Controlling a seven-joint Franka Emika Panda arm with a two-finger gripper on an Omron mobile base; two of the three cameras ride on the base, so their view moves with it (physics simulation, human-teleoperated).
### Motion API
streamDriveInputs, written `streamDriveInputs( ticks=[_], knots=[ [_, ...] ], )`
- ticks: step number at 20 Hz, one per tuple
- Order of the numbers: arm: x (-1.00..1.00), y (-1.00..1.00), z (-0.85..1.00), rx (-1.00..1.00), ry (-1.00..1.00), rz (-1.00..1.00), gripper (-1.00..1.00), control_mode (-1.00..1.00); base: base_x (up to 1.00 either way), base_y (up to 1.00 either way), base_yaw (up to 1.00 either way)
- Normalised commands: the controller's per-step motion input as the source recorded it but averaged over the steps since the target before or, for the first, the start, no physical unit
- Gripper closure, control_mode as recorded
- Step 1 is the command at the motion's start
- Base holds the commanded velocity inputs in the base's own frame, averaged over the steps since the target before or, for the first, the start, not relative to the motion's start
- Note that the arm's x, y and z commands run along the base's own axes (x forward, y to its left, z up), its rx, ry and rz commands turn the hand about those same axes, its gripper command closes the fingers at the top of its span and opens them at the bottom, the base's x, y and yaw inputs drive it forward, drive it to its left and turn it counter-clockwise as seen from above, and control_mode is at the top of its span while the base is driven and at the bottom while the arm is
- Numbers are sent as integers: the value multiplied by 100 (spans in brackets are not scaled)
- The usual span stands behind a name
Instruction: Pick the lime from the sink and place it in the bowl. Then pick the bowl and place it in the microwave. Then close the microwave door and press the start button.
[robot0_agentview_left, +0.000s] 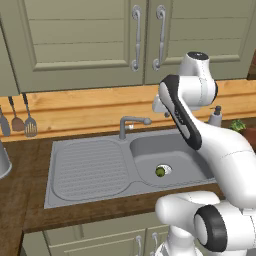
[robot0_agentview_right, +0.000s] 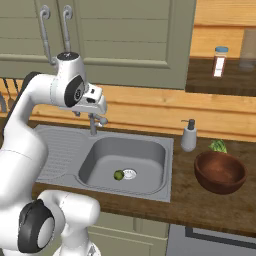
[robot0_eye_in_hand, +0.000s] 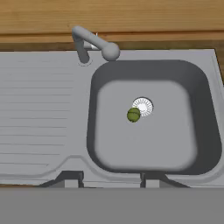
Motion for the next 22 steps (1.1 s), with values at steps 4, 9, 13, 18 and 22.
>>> streamDriveInputs(
  ticks=[4, 9, 13, 18, 22],
  knots=[
    [-20, 0, -2, 0, 0, 0, -100, -100, 0, 0, 0],
    [-48, -1, -10, 0, 0, 0, -100, -100, 0, 0, 0],
    [-36, -4, -31, 0, 0, 0, -100, -100, 0, 0, 0],
    [-2, -20, -52, 0, 15, 0, -100, -100, 0, 0, 0],
    [3, -22, -50, 0, 17, 0, -100, -100, 0, 0, 0]
  ],
)
